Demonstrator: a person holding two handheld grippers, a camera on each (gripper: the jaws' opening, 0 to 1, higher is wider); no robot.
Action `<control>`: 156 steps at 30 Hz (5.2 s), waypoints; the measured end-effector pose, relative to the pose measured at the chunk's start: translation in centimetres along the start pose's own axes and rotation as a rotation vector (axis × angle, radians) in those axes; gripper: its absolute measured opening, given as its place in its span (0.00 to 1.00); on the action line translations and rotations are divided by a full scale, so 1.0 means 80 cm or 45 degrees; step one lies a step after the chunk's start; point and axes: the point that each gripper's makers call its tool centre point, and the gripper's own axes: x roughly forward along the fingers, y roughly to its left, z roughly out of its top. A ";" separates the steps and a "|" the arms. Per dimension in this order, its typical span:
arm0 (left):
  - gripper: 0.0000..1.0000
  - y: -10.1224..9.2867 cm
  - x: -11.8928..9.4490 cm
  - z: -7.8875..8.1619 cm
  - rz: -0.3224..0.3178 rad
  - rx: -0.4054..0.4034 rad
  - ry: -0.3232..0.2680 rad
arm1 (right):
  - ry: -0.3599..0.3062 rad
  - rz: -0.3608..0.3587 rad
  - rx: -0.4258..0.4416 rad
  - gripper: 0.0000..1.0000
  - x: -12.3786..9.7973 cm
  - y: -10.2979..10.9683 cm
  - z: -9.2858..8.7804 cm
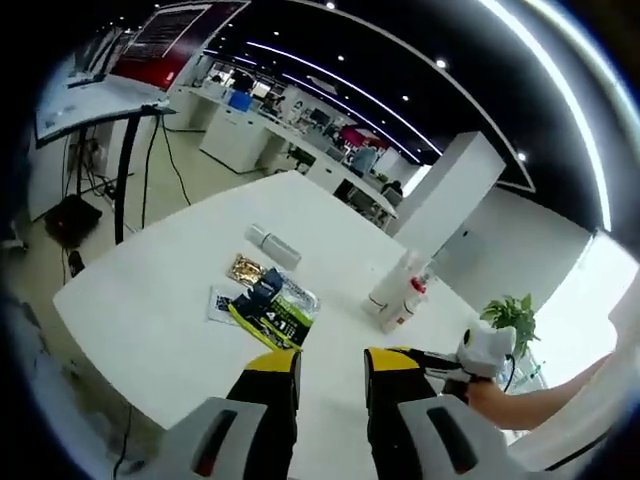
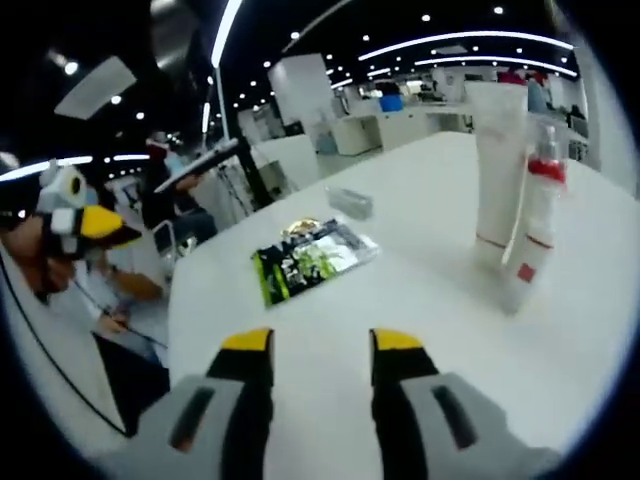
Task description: Arrange the skincare products in the storage area until every visible bottle or jar stands upright without overlapping.
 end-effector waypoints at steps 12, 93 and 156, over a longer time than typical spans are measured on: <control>0.25 0.017 0.005 0.011 -0.028 -0.056 0.057 | 0.069 -0.027 0.038 0.39 0.019 0.018 0.028; 0.25 0.112 -0.024 -0.004 0.057 -0.281 0.131 | 0.565 -0.025 -0.582 0.19 0.310 -0.060 0.126; 0.33 -0.067 0.046 0.027 -0.718 -0.203 0.249 | -0.211 0.575 0.285 0.18 -0.017 0.175 0.093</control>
